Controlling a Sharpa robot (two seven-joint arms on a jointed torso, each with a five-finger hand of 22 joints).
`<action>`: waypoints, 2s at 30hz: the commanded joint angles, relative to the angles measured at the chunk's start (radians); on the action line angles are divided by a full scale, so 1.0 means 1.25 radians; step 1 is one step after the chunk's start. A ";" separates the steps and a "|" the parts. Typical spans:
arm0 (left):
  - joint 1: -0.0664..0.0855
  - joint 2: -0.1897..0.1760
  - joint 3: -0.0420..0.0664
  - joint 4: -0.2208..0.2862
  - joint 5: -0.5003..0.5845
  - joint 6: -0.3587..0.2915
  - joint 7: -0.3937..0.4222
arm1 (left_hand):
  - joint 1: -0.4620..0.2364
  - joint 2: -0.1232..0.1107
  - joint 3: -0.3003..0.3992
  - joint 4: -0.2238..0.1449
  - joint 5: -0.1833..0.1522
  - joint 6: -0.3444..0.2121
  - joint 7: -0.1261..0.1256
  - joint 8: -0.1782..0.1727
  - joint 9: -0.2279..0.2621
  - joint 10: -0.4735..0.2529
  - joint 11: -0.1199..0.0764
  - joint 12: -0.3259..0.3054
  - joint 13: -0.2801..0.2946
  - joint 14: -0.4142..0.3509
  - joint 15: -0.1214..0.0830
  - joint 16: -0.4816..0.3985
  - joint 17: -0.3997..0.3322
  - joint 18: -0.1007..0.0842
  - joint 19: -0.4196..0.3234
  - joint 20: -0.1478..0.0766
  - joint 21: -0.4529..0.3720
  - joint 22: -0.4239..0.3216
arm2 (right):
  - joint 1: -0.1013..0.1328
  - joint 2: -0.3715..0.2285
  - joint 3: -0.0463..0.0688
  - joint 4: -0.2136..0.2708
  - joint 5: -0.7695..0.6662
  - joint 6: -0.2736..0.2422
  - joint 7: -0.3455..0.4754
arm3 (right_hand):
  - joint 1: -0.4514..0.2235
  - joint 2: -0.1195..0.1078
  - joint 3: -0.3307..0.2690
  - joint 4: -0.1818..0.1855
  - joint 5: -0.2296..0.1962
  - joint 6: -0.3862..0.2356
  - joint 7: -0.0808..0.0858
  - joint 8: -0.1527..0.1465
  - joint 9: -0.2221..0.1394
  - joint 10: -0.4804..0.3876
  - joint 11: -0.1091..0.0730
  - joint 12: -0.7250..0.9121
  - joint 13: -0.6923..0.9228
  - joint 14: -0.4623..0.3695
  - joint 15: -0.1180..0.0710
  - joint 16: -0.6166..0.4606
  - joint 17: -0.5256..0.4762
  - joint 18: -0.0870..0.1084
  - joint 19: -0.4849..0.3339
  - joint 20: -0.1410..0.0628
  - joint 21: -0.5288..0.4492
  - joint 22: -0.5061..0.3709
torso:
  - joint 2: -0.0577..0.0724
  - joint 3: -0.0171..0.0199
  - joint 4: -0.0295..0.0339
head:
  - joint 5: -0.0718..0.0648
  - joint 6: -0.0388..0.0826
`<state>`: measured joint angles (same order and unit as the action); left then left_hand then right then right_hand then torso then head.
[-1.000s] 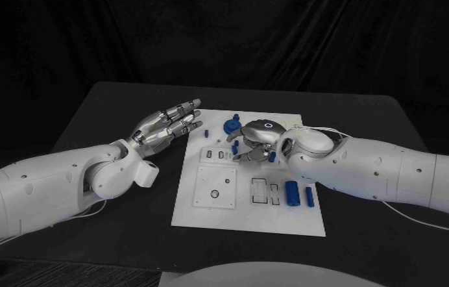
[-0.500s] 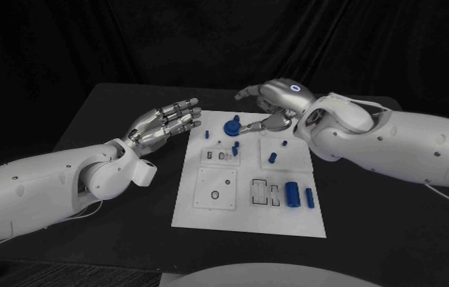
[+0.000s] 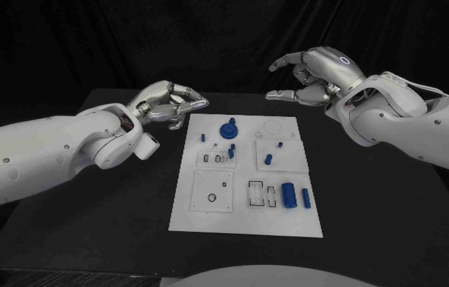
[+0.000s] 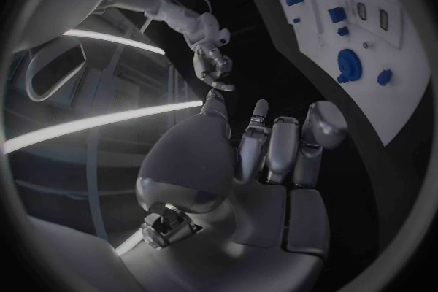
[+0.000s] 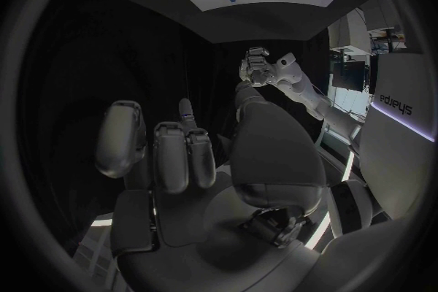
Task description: Assemble the parts on the task board
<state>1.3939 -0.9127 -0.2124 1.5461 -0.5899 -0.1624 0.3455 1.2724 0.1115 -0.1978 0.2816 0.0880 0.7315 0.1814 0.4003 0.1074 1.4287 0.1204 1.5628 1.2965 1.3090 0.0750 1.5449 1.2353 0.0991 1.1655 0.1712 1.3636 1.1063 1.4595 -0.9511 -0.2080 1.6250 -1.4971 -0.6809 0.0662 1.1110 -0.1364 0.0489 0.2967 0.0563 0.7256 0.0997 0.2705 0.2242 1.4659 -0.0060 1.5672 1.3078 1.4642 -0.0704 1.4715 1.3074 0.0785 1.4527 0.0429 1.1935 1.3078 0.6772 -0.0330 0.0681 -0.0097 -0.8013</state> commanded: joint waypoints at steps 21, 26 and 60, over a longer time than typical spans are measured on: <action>0.088 0.239 0.001 -0.115 -0.330 0.446 -0.696 | -0.190 0.108 -0.066 -0.020 0.017 0.170 -0.075 0.086 0.175 0.114 -0.074 0.006 0.219 0.209 -0.072 0.021 0.268 -0.056 0.240 -0.058 0.136 0.286 | -0.063 -0.020 0.000 -0.009 -0.035 -0.018 0.026 | 0.022 0.064 0.023 -0.005 0.105 0.033 0.002 0.042 -0.004 0.084 0.008 0.003 0.210 0.070 0.007 0.007 0.143 -0.007 0.012 0.002 0.019 0.137 | -0.026 0.0475 -0.0446 | 0.028 -0.057; 0.088 0.280 0.001 -0.149 -0.331 0.449 -0.715 | -0.168 0.108 -0.040 -0.038 0.059 0.175 -0.083 0.094 0.210 0.114 -0.082 0.006 0.219 0.209 -0.080 0.021 0.268 -0.055 0.241 -0.065 0.135 0.286 | -0.070 -0.018 0.000 -0.014 -0.035 -0.015 0.018 | 0.024 0.068 0.023 -0.006 0.117 0.035 0.002 0.044 -0.006 0.084 0.009 0.003 0.210 0.069 0.007 0.007 0.143 -0.007 0.012 0.003 0.018 0.137 | -0.026 0.0527 -0.0481 | 0.035 -0.057; 0.020 0.367 0.001 -0.254 -0.331 0.451 -0.724 | -0.152 0.097 0.040 -0.079 0.077 0.155 -0.084 0.067 0.302 0.114 -0.084 0.006 0.219 0.209 -0.083 0.021 0.268 -0.048 0.215 -0.068 0.116 0.259 | -0.098 0.011 0.000 -0.041 -0.037 -0.010 0.014 | 0.033 0.076 0.024 -0.008 0.142 0.038 0.003 0.047 -0.009 0.084 0.010 0.003 0.210 0.068 0.008 0.002 0.138 -0.005 0.009 0.003 0.011 0.135 | -0.030 0.0535 -0.0501 | 0.056 -0.057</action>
<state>1.4219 -0.4577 -0.2126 1.2307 -1.0032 0.3935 -0.5662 1.0824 0.2405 -0.1496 0.1847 0.1868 0.9184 0.0749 0.4781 0.4833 1.4665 0.0198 1.5674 1.3080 1.4670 -0.0233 1.5682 1.3077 0.0452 1.4329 0.0861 1.5122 1.3077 1.3392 -0.9385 -0.2085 1.5750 -1.5356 -0.6805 0.0933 1.1485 -0.0483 0.0763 0.2881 0.2280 0.7649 0.1033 0.3252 0.2148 1.4660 0.0013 1.5672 1.3074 1.4669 -0.0678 1.4758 1.3073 0.0783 1.4598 0.0429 1.2123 1.3080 0.6398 0.0349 0.0066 0.0603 -0.8725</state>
